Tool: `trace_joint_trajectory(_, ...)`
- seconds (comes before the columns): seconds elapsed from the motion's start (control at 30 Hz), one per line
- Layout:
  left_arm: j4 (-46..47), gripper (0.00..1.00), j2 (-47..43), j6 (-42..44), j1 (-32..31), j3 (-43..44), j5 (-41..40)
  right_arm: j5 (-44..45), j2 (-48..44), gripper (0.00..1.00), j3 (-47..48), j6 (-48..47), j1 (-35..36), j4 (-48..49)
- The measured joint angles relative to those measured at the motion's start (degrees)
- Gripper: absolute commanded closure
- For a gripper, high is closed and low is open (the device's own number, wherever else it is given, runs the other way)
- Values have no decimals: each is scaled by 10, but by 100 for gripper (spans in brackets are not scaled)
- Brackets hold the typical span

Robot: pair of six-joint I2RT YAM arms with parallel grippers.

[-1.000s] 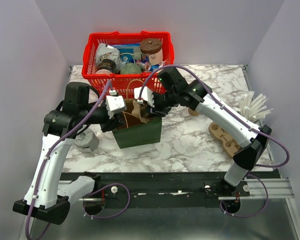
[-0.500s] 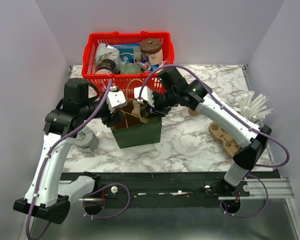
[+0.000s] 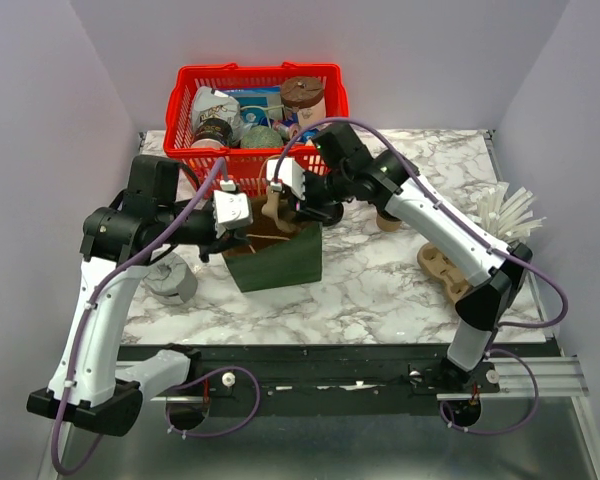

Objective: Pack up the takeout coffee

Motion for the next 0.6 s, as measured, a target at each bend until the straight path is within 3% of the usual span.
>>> trace_joint_trajectory(0.27,-23,100,-13,-15,-31,-6,21,-2,10,100,42,-5,-12,-24)
trace_joint_trajectory(0.6,113,99,-21,-125,-110,-37,20,12,46,99,73,-79,6,-89)
